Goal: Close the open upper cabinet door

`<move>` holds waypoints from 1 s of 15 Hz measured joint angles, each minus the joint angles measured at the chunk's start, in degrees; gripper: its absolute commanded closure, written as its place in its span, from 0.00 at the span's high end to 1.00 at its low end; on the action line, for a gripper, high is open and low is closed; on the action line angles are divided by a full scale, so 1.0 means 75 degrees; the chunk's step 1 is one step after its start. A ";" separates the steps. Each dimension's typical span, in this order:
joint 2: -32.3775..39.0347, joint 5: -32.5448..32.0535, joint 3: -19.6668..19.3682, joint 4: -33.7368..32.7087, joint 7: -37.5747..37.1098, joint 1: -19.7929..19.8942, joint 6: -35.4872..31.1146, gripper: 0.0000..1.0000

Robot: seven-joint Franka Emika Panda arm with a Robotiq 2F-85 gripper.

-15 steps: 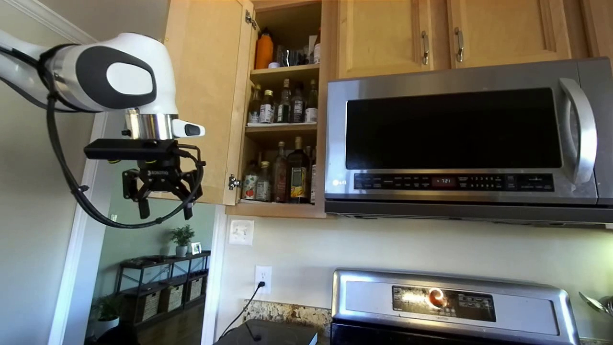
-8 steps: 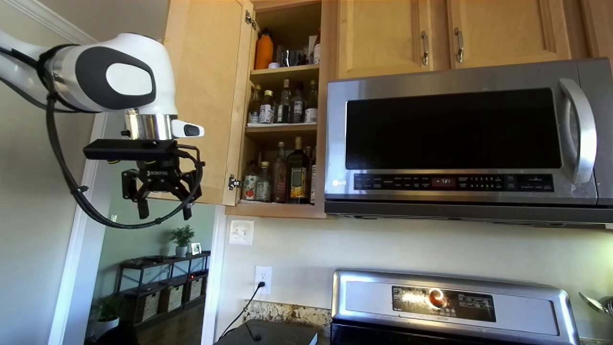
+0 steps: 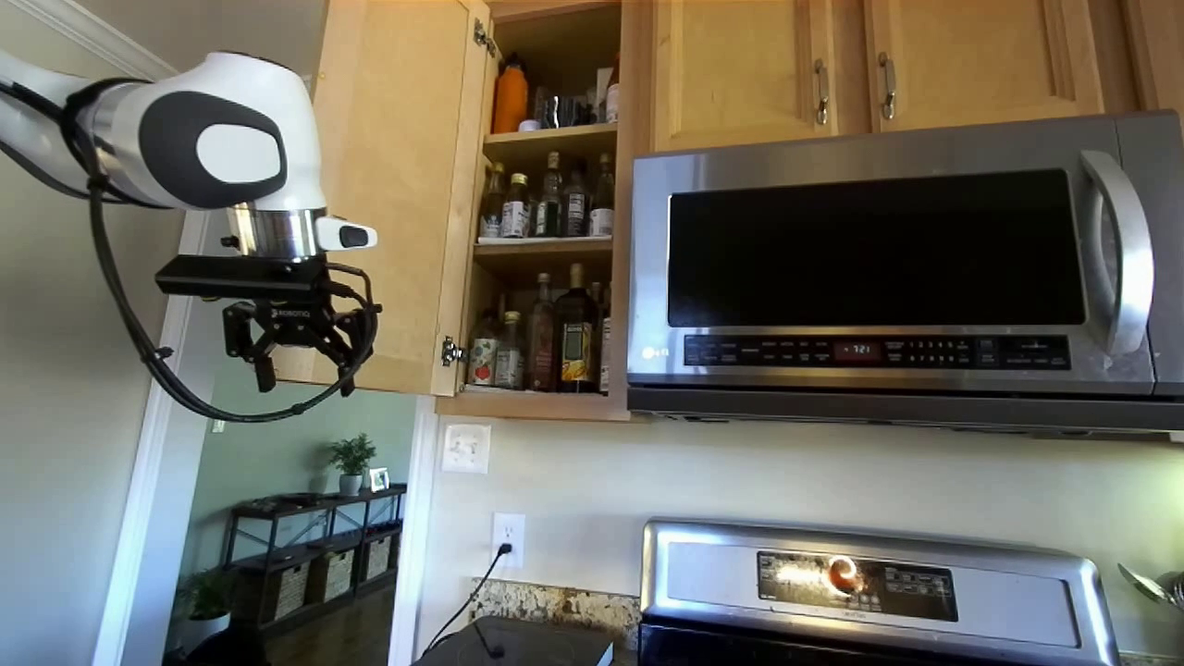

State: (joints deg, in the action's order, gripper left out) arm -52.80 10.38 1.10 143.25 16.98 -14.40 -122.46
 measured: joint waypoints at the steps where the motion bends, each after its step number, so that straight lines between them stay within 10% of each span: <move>1: 0.0045 0.0103 0.0049 -0.0042 0.0000 -0.0103 -0.0143 1.00; 15: 0.0736 0.0783 0.0562 -0.0706 -0.0004 -0.1197 -0.1439 1.00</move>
State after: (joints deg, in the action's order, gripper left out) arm -47.28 16.26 5.31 137.95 16.95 -23.38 -133.25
